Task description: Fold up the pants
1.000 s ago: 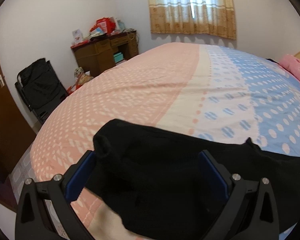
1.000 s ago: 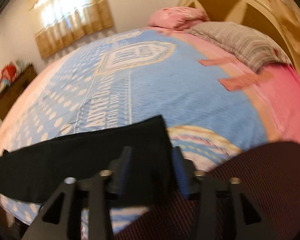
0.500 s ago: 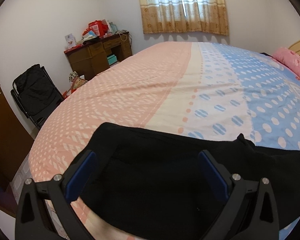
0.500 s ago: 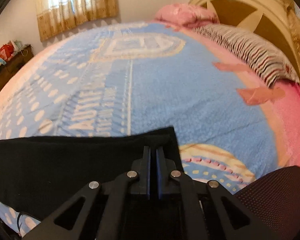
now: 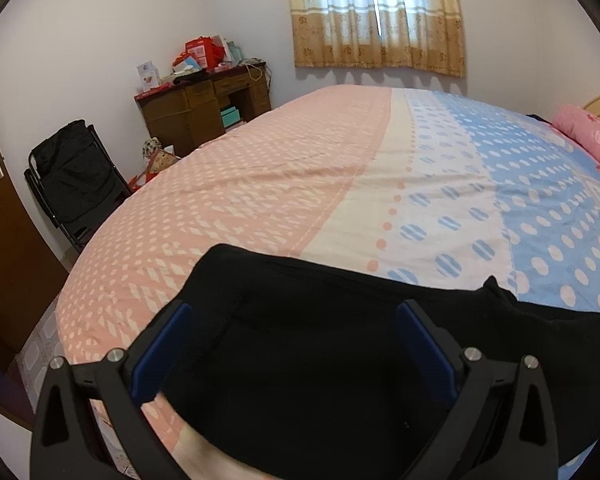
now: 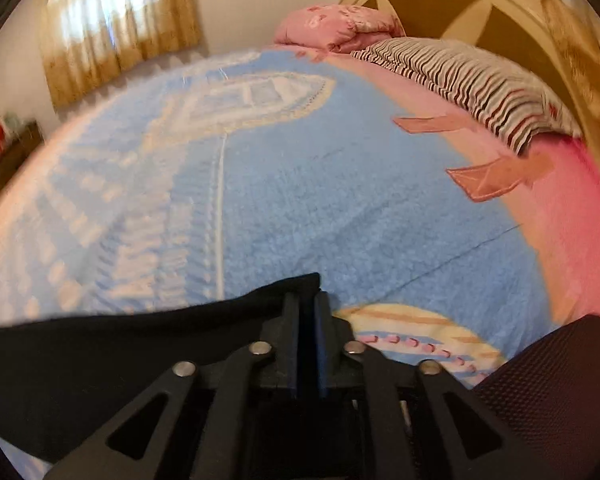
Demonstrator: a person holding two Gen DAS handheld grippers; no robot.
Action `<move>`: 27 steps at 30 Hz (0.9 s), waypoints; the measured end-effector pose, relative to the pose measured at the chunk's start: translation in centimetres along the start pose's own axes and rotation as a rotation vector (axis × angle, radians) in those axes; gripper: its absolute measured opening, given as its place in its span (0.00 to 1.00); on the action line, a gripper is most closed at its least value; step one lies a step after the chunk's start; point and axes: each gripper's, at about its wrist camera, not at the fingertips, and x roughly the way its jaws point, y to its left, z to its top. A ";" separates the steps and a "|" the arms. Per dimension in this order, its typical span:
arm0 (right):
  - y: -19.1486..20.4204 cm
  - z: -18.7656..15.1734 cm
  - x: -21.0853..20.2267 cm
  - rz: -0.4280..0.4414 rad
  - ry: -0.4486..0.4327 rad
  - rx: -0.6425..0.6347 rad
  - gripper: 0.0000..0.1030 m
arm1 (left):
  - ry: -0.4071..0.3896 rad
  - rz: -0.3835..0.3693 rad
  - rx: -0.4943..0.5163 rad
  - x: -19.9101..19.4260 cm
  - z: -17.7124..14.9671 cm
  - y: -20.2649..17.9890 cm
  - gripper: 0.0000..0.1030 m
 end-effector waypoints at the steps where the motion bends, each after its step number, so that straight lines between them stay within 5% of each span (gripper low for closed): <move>1: -0.3 0.1 -0.3 0.011 0.008 0.020 0.20 | -0.003 -0.002 0.000 0.0 0.0 0.2 1.00; 5: 1.2 0.6 -4.8 -0.001 -0.124 0.040 0.31 | -0.016 -0.003 0.017 0.3 -0.4 0.4 1.00; 8: 6.3 0.3 -7.7 0.199 -0.179 -0.001 0.49 | -0.004 -0.022 0.011 0.9 -0.8 0.4 1.00; 11: 15.6 -0.7 -8.3 0.485 -0.103 -0.150 0.49 | 0.015 -0.043 0.006 1.4 -1.3 0.4 1.00; 16: 30.7 -3.9 -6.6 0.762 0.049 -0.376 0.48 | 0.003 -0.066 0.008 0.9 -1.6 1.3 1.00; 18: 36.4 -5.5 -5.3 0.816 0.086 -0.443 0.40 | -0.008 -0.066 0.009 0.6 -1.7 2.0 1.00; 23: 47.1 -9.1 -2.0 0.885 0.197 -0.551 0.39 | -0.018 -0.044 0.007 0.3 -1.9 3.9 1.00; 27: 50.7 -11.0 -0.5 0.885 0.248 -0.596 0.39 | -0.011 -0.049 -0.010 0.9 -2.1 5.5 1.00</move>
